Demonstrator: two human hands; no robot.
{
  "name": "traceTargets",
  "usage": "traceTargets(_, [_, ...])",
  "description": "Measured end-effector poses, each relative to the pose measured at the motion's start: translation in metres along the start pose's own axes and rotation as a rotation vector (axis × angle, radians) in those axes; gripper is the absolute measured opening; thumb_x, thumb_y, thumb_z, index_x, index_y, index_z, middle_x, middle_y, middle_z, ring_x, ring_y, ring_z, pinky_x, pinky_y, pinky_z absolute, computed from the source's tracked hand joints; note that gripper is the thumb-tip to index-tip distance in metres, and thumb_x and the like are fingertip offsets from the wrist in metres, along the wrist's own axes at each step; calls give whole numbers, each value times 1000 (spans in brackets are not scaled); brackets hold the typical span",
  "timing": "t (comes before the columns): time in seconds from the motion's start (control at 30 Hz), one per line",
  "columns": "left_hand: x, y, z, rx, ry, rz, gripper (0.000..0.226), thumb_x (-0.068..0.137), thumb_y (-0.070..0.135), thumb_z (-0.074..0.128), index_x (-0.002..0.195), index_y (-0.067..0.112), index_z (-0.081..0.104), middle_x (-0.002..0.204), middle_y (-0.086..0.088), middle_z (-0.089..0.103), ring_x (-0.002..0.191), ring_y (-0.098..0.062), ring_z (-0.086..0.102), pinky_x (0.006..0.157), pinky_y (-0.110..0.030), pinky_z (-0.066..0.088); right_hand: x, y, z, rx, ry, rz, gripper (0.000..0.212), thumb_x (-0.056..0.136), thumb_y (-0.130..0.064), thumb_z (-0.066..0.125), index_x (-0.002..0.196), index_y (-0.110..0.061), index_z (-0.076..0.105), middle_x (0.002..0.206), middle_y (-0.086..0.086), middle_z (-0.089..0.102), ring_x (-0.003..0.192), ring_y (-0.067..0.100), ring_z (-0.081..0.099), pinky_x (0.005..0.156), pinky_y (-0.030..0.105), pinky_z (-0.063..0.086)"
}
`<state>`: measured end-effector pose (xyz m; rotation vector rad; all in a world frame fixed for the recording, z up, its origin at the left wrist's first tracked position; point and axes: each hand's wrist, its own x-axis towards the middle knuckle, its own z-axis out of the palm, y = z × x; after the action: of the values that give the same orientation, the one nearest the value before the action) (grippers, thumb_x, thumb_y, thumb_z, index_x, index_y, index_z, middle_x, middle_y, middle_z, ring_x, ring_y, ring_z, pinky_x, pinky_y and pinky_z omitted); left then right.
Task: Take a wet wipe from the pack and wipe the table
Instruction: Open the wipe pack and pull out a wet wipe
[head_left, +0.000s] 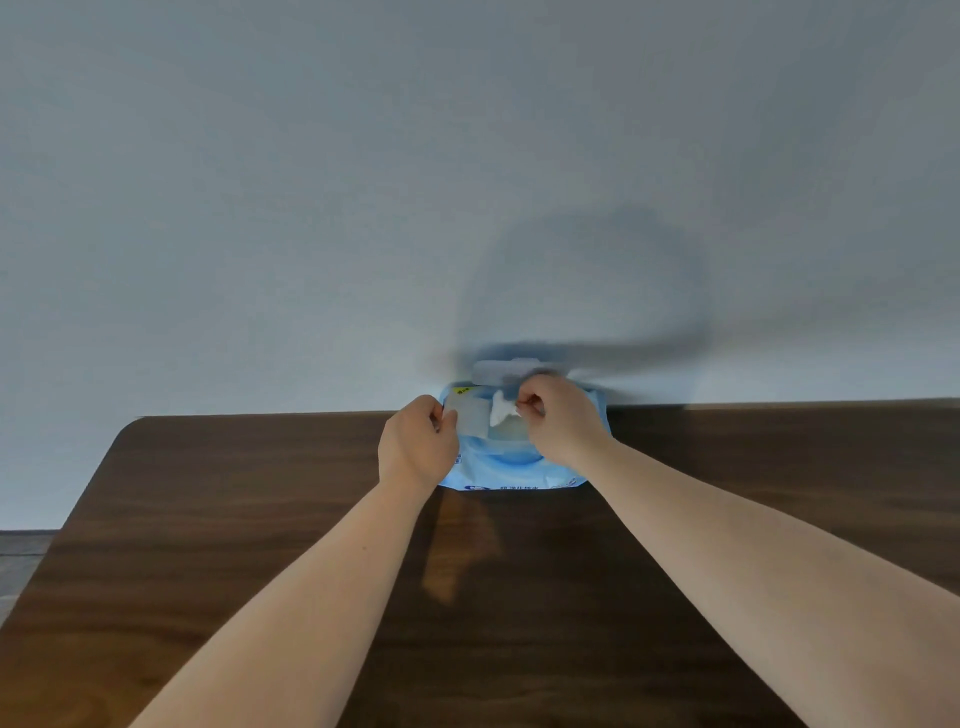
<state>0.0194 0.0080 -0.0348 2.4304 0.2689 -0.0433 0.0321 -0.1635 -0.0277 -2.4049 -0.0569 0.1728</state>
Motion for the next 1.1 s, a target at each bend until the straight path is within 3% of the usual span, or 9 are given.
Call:
traceTargets(0.13, [-1,7,-4,28,-30,-16,35,90,19,52,60,15,35,56,1,41,54,-16,38,49,-25,30,-12,-5,-23,261,58,134,9,90,-11,58,97,-7,63,91,4,63,83,18,56,73,26,39])
traceTargets(0.23, [-4,16,-8,30,-37,7,31,89,19,53,63,16,39,59,3,42,59,-19,41,50,-26,30,-20,-7,-41,410,101,213,3,88,-15,62,91,-14,63,85,-2,63,77,11,57,67,22,39])
traceTargets(0.3, [-8,22,-11,-3,-29,61,9,89,23,57,85,15,53,77,5,54,73,-18,52,61,-25,37,-25,-8,-50,446,98,238,3,87,-18,63,88,-15,64,82,-2,64,69,6,55,61,20,38])
traceTargets(0.37, [-12,30,-13,-54,37,84,24,88,24,61,109,17,54,95,7,54,86,-15,53,71,-26,39,-29,-11,-56,486,80,251,3,87,-18,64,84,-17,65,80,-2,65,69,7,56,64,21,42])
traceTargets(0.47, [-23,48,-16,-51,110,144,12,87,26,63,94,16,61,86,4,57,79,-15,52,63,-22,36,-35,-15,-60,527,51,252,8,86,-19,66,78,-21,67,79,-3,68,76,12,62,72,26,47])
traceTargets(0.57, [-35,63,-11,-209,-39,141,30,85,35,66,74,8,68,70,-1,67,67,-18,57,61,-24,42,-40,-18,-57,552,-3,245,6,86,-18,67,82,-20,70,84,-2,71,80,10,65,69,21,47])
traceTargets(0.7, [-48,70,-9,-466,-125,25,20,83,33,71,82,13,71,74,2,69,73,-14,62,71,-26,49,-46,-22,-55,544,-55,219,8,87,-17,67,93,-15,73,86,-3,70,81,8,64,69,19,44])
traceTargets(0.87, [-50,60,-21,-516,-110,-59,11,85,14,66,74,16,68,74,-1,68,78,-19,62,79,-34,51,-48,-29,-57,460,-71,211,5,86,-18,67,86,-18,72,81,-6,65,74,7,56,63,18,40])
traceTargets(1.1, [-55,33,-53,-595,-150,-166,15,85,27,68,81,13,68,84,-8,73,91,-28,67,89,-44,53,-50,-58,-36,425,-165,161,8,88,-16,65,89,-10,71,76,0,61,64,7,50,54,14,38])
